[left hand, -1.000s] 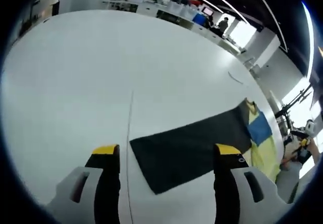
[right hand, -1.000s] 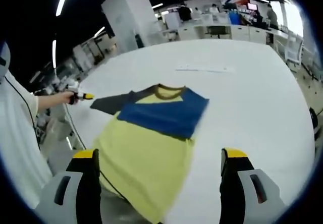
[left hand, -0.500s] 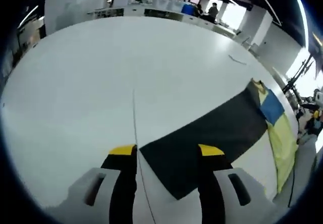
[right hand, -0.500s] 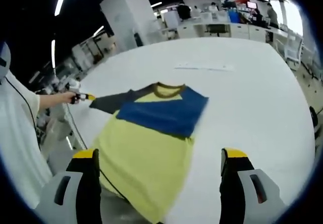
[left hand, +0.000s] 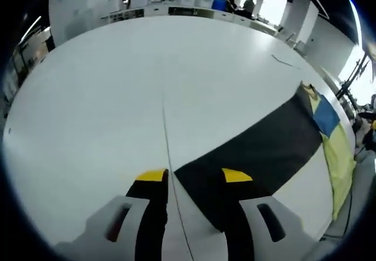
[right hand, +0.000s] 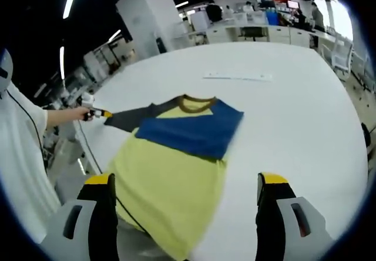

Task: Fold the garment on the visible template until the final outline fits inside the template.

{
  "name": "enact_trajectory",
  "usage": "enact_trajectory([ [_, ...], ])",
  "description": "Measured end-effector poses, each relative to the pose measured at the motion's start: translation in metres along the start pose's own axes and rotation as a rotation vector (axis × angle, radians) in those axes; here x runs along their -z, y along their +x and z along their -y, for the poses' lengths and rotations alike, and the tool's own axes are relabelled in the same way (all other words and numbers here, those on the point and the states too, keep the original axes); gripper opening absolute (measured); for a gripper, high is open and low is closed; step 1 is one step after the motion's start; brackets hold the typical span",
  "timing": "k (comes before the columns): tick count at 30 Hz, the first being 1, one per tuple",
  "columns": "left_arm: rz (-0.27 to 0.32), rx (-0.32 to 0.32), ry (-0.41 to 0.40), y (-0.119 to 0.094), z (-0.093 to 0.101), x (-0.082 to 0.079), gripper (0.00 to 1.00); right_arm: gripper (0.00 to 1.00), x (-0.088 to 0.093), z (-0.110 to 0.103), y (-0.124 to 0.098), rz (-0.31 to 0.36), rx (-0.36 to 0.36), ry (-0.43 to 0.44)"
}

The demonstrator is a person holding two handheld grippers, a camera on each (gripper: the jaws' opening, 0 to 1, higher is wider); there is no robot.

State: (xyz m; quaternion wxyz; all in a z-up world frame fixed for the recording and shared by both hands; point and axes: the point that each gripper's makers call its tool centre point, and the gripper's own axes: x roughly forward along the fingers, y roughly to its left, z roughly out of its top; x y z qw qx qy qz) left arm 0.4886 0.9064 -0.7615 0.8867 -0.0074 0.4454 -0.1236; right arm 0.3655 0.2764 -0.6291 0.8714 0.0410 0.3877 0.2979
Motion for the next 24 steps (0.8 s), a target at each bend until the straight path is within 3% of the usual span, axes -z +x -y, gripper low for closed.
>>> enact_trajectory([
  [4, -0.006, -0.016, 0.046, 0.0021, -0.0018, -0.0001, 0.23, 1.00, -0.0001, 0.0015, 0.0005, 0.000, 0.002, 0.002],
  [13, 0.009, -0.046, 0.037, 0.0008, -0.0067, -0.0005, 0.12, 1.00, -0.0013, 0.0012, 0.0022, 0.002, 0.000, 0.002],
  [17, 0.009, -0.044, 0.032, 0.0016, -0.0091, -0.0006, 0.10, 1.00, -0.0017, 0.0012, 0.0029, 0.001, 0.000, 0.002],
  [20, 0.007, -0.007, 0.031, 0.0028, -0.0008, -0.0002, 0.00, 1.00, -0.0022, 0.0013, 0.0029, 0.001, 0.000, 0.001],
  [24, 0.003, -0.021, 0.025, 0.0026, -0.0024, -0.0006, 0.00, 1.00, -0.0035, 0.0016, 0.0021, 0.005, 0.001, 0.002],
])
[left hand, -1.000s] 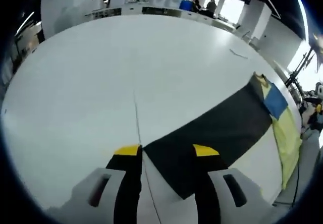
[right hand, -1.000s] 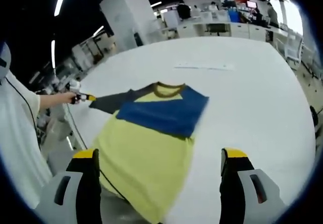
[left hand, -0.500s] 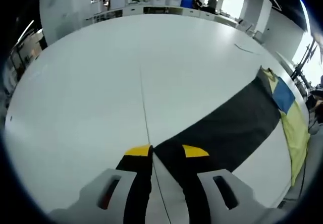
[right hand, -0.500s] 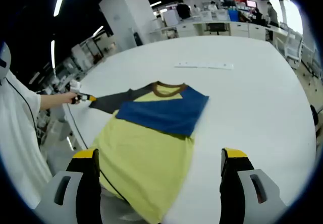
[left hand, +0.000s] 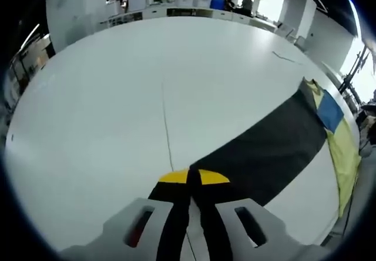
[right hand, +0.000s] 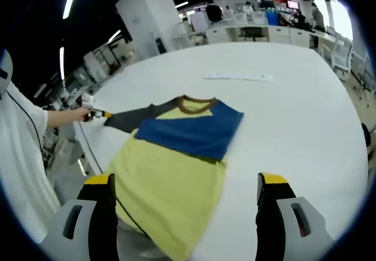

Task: Fold the garment on the visible template until the final outline fits inside the template.

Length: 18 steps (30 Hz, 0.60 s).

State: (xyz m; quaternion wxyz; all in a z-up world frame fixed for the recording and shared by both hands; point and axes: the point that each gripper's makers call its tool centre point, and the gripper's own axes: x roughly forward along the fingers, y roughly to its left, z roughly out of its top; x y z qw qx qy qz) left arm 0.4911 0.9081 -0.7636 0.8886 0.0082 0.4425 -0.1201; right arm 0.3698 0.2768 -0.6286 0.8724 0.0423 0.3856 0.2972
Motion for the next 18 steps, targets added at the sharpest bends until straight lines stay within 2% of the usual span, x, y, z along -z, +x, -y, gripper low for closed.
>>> enact_trajectory([
  [10, -0.003, -0.005, -0.031, -0.010, 0.000, 0.001, 0.00, 0.98, -0.002, -0.004, 0.002, 0.005, -0.013, -0.014],
  [18, 0.007, -0.009, -0.018, -0.025, 0.005, -0.010, 0.00, 0.98, -0.004, -0.003, -0.007, 0.026, -0.009, -0.016],
])
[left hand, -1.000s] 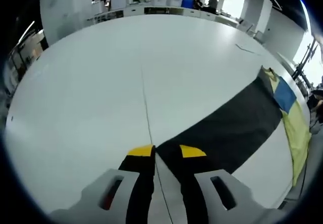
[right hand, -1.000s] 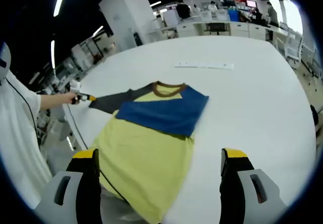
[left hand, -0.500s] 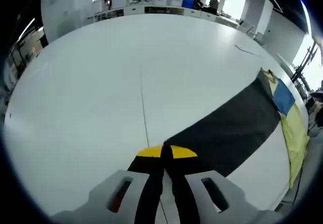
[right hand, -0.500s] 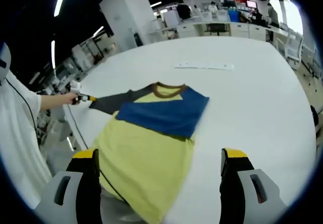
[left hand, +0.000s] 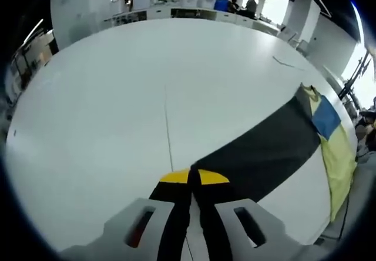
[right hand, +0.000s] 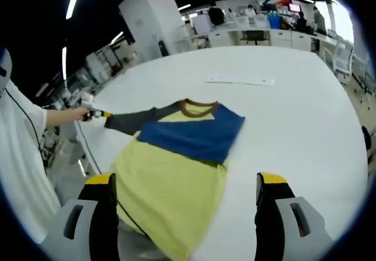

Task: Fold the garment on the visible template until the final outline fits inside the template.

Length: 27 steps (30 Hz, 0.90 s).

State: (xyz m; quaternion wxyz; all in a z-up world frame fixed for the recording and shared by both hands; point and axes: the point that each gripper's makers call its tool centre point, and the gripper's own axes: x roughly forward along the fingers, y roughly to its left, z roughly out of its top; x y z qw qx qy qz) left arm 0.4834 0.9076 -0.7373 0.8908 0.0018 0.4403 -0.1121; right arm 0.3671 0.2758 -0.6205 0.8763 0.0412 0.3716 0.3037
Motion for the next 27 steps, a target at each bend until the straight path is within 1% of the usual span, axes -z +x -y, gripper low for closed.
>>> enact_trajectory([
  [3, 0.003, -0.001, 0.007, -0.007, 0.003, -0.003, 0.00, 0.98, -0.006, -0.001, -0.003, 0.041, -0.006, 0.009],
  [4, 0.002, -0.002, 0.013, -0.009, 0.004, -0.004, 0.00, 0.99, -0.007, -0.002, -0.005, 0.057, -0.013, 0.024],
  [7, 0.004, 0.001, 0.028, -0.017, 0.005, -0.007, 0.00, 0.98, -0.004, -0.001, -0.008, 0.047, -0.001, 0.009],
  [10, 0.016, 0.005, 0.028, -0.026, 0.007, -0.011, 0.00, 0.98, -0.002, -0.003, -0.011, 0.046, -0.006, 0.004],
  [15, 0.025, 0.003, 0.037, -0.039, 0.011, -0.014, 0.00, 0.98, -0.004, -0.005, -0.018, 0.067, -0.003, 0.005],
  [18, 0.020, 0.004, 0.045, -0.046, 0.013, -0.014, 0.00, 0.98, -0.004, -0.006, -0.021, 0.078, -0.003, 0.003],
  [27, 0.016, 0.002, 0.067, -0.073, 0.020, -0.024, 0.00, 0.98, -0.005, -0.007, -0.029, 0.104, -0.008, -0.006],
])
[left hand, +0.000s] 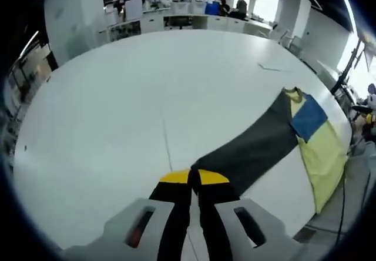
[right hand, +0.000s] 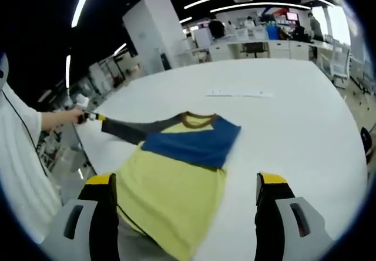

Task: Fold the garment on the visible template until the final outline fits inside the template.

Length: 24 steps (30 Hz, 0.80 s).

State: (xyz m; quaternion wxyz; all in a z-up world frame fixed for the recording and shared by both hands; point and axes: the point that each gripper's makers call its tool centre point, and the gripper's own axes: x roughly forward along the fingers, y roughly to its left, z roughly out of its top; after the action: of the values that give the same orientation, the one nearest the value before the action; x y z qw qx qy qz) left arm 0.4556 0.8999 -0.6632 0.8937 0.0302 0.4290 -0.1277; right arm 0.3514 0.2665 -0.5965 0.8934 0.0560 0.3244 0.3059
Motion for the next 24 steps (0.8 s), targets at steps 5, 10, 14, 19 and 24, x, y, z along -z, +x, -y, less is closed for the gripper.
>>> enact_trajectory([
  [5, -0.001, -0.006, 0.005, -0.015, 0.002, -0.003, 0.00, 0.98, 0.000, -0.002, -0.004, 0.006, -0.007, -0.011],
  [10, 0.010, -0.011, 0.007, -0.028, 0.003, -0.008, 0.00, 0.98, 0.000, -0.003, -0.010, 0.021, -0.008, -0.012],
  [14, 0.011, -0.012, 0.024, -0.036, 0.004, -0.012, 0.00, 0.98, 0.001, -0.004, -0.013, 0.026, -0.008, -0.013],
  [19, 0.016, -0.016, 0.031, -0.046, 0.003, -0.015, 0.00, 0.98, 0.001, -0.005, -0.016, 0.033, -0.009, -0.015],
  [24, 0.030, -0.015, 0.026, -0.057, 0.003, -0.021, 0.00, 0.98, 0.000, -0.006, -0.019, 0.042, -0.010, -0.016],
])
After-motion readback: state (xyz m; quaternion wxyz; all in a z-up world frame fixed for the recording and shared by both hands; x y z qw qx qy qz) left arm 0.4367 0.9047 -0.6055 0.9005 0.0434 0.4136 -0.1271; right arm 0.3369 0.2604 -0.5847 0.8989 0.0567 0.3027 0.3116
